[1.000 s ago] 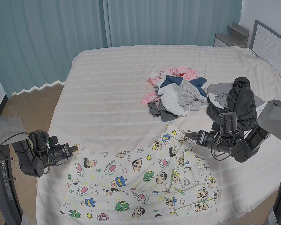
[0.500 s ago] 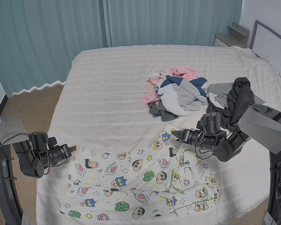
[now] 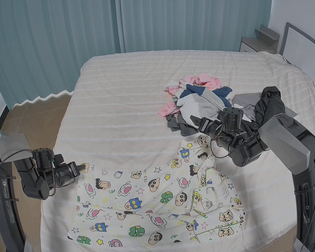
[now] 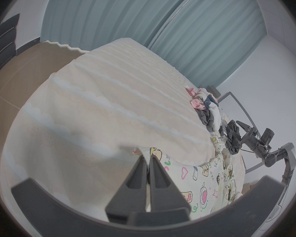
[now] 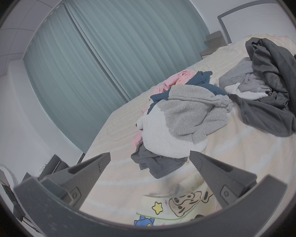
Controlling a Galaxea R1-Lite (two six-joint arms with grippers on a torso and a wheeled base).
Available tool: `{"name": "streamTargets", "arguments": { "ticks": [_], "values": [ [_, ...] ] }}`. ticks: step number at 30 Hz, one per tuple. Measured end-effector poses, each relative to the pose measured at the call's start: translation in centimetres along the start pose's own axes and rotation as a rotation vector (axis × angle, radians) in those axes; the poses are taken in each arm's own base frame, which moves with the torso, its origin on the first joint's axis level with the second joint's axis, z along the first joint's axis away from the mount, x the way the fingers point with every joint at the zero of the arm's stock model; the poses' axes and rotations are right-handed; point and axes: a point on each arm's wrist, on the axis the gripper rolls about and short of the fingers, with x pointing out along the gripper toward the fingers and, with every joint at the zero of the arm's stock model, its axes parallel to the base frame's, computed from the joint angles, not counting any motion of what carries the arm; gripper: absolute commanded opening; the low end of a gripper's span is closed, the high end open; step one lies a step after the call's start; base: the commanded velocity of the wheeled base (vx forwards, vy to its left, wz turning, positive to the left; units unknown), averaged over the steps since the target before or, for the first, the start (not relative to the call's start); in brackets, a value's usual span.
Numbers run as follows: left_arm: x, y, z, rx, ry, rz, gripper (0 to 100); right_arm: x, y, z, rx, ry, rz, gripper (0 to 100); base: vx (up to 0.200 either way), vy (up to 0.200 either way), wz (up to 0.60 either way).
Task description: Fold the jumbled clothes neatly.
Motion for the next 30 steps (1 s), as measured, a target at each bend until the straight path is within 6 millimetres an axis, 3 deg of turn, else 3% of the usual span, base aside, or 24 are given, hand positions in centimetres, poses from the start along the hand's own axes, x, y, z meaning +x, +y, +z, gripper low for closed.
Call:
{"name": "streamTargets", "arguments": {
  "ticks": [6, 11, 18, 30],
  "values": [
    [-0.1, 0.0, 0.2, -0.003, -0.012, -0.002, 0, -0.6, -1.3, -0.9, -0.013, 0.043, -0.053, 100, 0.000, 0.000, 0.00],
    [-0.1, -0.2, 0.8, -0.007, -0.070, -0.019, 0, -2.9, -3.8, -2.4, -0.023, 0.186, -0.140, 100, 0.000, 0.000, 0.00],
    [-0.6, -0.2, 1.5, 0.010, -0.145, -0.035, 0, -5.2, -5.3, -2.2, -0.007, 0.332, -0.192, 100, 0.000, 0.000, 0.00],
    [-0.9, 0.2, 2.1, 0.017, -0.188, -0.022, 0, -4.0, -4.8, -4.1, -0.002, 0.400, -0.146, 100, 0.000, 0.000, 0.00]
  ]
}}
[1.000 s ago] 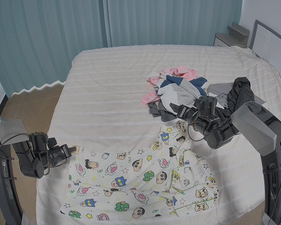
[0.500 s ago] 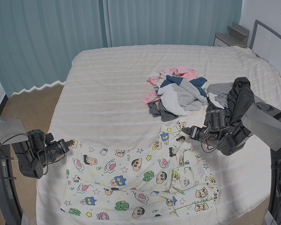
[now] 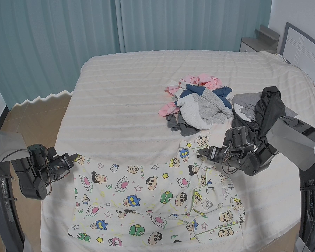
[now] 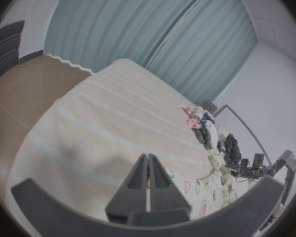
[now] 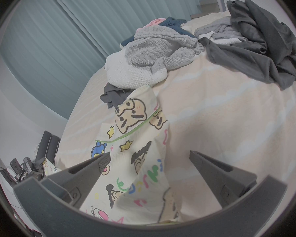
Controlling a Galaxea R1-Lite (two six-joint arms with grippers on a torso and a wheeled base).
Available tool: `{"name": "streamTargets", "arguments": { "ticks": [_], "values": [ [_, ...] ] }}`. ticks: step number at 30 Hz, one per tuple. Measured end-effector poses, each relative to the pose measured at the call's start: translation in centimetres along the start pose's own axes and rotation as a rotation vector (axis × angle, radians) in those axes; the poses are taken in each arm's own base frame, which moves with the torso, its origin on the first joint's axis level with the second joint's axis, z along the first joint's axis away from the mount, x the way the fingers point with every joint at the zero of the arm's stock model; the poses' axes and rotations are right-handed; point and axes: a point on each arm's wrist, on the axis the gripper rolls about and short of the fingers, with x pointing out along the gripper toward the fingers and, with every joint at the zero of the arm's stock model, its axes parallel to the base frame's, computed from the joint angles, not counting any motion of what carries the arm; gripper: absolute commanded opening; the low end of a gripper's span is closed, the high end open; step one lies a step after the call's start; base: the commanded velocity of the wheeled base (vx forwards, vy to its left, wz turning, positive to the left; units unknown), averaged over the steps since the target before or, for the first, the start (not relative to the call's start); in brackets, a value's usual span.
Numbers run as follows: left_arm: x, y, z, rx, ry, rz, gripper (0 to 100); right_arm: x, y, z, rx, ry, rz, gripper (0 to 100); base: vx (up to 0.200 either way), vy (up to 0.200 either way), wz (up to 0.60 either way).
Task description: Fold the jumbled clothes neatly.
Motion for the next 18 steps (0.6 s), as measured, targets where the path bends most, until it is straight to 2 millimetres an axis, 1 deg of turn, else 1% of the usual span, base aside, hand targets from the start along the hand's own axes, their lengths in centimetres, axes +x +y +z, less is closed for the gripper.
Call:
{"name": "streamTargets", "arguments": {
  "ticks": [6, 7, 12, 18],
  "values": [
    [0.0, 0.0, 0.0, -0.006, 0.001, 0.000, 0, 1.0, 0.9, -1.0, -0.014, 0.022, 0.023, 100, 0.000, 0.000, 0.00],
    [0.0, 0.0, 0.0, -0.007, 0.002, 0.000, 0, 1.2, 1.0, -1.1, -0.016, 0.024, 0.026, 0, 0.000, 0.000, 0.00],
    [-0.1, 0.1, -0.2, -0.010, 0.009, -0.001, 0, 1.9, 1.4, -1.1, -0.021, 0.026, 0.031, 0, 0.000, 0.000, 0.00],
    [0.0, 0.1, -0.3, -0.009, 0.014, 0.000, 0, 2.3, 1.0, -0.6, -0.014, 0.005, 0.026, 0, 0.000, 0.000, 0.00]
  ]
}}
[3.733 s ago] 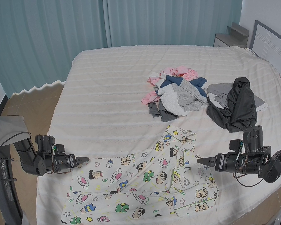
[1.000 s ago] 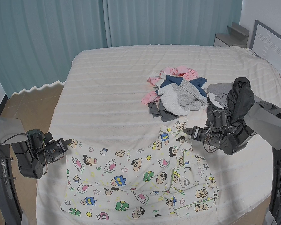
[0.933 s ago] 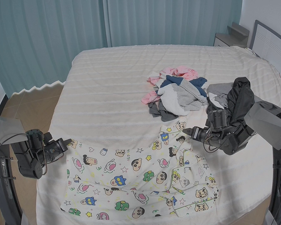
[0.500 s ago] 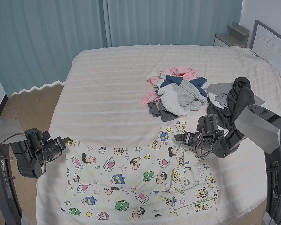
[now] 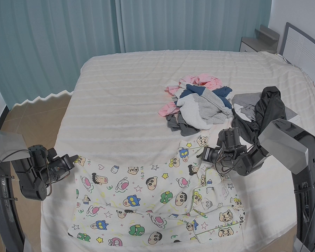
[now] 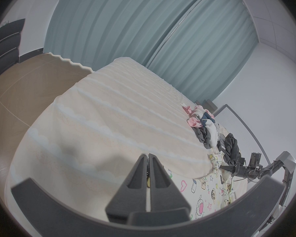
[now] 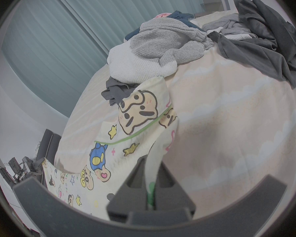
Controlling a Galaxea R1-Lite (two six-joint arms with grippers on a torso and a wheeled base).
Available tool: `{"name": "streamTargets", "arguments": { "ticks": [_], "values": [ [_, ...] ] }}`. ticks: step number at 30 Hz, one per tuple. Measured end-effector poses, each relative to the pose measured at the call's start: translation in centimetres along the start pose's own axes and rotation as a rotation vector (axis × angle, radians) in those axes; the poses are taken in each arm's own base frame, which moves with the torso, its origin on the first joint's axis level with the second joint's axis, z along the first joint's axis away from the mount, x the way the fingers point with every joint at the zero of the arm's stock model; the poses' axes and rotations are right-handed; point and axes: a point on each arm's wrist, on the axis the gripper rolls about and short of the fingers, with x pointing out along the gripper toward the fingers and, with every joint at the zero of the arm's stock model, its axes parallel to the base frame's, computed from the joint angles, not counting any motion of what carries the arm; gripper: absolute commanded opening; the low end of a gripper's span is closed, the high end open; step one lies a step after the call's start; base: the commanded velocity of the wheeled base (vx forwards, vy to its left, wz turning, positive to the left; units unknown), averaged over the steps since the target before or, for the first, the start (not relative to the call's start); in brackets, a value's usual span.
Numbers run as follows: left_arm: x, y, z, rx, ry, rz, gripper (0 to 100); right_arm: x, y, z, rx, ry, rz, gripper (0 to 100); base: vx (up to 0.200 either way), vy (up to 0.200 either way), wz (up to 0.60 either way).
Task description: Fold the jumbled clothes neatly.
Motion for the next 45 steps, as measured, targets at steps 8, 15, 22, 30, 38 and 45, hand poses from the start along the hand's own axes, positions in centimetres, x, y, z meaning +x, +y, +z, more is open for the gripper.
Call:
{"name": "streamTargets", "arguments": {
  "ticks": [8, 15, 22, 30, 38, 45],
  "values": [
    [0.0, 0.0, -0.1, -0.001, 0.003, 0.000, 0, -0.3, -0.4, 0.8, 0.008, -0.062, 0.017, 0, 0.000, 0.000, 0.00],
    [-0.1, 0.0, 0.0, -0.001, 0.002, -0.002, 0, -1.6, -0.2, 0.8, 0.032, -0.099, 0.047, 0, 0.000, 0.000, 0.00],
    [-0.6, -1.1, 1.4, 0.013, -0.030, -0.022, 0, -3.7, 0.0, 0.9, 0.029, -0.116, 0.098, 0, 0.000, 0.000, 0.00],
    [-1.6, -2.8, 3.1, 0.006, -0.012, -0.023, 0, -4.8, 0.5, 1.4, 0.013, -0.134, 0.115, 0, 0.000, 0.000, 0.00],
    [-2.7, -3.0, 4.3, 0.012, -0.045, -0.014, 0, -6.3, 0.1, 0.7, -0.058, -0.108, 0.095, 0, 0.000, 0.000, 0.00],
    [-4.1, -2.8, 3.2, -0.012, -0.001, 0.003, 0, -7.4, -0.6, -0.5, -0.103, -0.125, 0.099, 0, 0.000, 0.000, 0.00]
  ]
}}
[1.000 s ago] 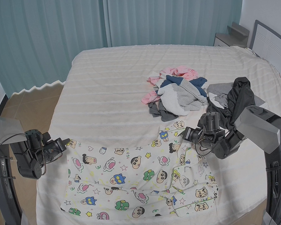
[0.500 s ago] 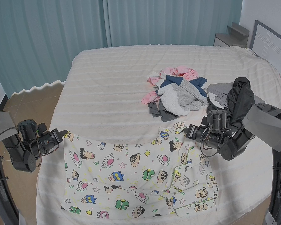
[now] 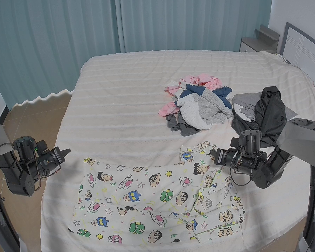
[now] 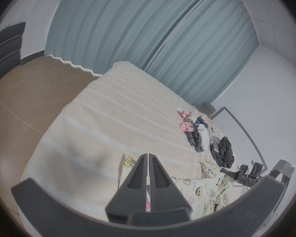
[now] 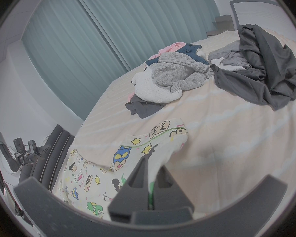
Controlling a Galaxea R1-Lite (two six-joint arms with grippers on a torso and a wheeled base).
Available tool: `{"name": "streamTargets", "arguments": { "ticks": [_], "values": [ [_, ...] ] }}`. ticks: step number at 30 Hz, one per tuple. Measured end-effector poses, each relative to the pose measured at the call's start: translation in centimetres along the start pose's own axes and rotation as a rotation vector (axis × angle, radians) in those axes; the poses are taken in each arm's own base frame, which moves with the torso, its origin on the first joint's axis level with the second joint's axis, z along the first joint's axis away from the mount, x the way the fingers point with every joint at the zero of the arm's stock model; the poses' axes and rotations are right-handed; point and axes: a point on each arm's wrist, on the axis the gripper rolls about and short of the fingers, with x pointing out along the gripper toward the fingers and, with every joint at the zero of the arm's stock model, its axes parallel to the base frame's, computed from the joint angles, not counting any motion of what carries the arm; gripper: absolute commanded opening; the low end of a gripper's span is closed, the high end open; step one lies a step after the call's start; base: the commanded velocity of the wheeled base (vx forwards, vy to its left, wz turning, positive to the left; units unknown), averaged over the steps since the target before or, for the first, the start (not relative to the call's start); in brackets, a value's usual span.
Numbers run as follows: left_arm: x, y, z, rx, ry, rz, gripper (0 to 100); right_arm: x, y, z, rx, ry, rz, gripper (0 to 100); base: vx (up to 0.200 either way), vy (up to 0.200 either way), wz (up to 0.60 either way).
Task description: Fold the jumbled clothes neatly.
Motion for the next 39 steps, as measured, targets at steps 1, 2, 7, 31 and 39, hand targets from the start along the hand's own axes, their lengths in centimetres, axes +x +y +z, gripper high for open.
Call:
{"name": "streamTargets", "arguments": {
  "ticks": [1, 2, 7, 31, 39],
  "values": [
    [-0.2, 0.1, -0.2, -0.004, 0.007, -0.001, 0, -0.2, 0.0, -0.2, 0.000, 0.000, 0.001, 0, 0.000, 0.000, 0.00],
    [-0.4, 0.1, -0.3, -0.008, 0.016, -0.002, 0, -0.4, -0.1, -0.3, -0.001, -0.001, 0.004, 0, 0.000, 0.000, 0.00],
    [-1.0, 0.4, -0.9, -0.026, 0.046, -0.003, 0, -1.0, -0.2, -1.0, -0.004, 0.004, 0.014, 0, 0.000, 0.000, 0.00],
    [7.6, 0.2, -0.9, -0.069, 0.338, 0.028, 100, -0.9, 1.1, -2.3, -0.010, 0.034, 0.036, 0, 0.000, 0.000, 0.00],
    [9.1, 0.5, -2.5, -0.050, 0.377, 0.025, 100, -1.1, 1.2, -2.3, -0.012, 0.025, 0.041, 0, 0.000, 0.000, 0.00]
  ]
}}
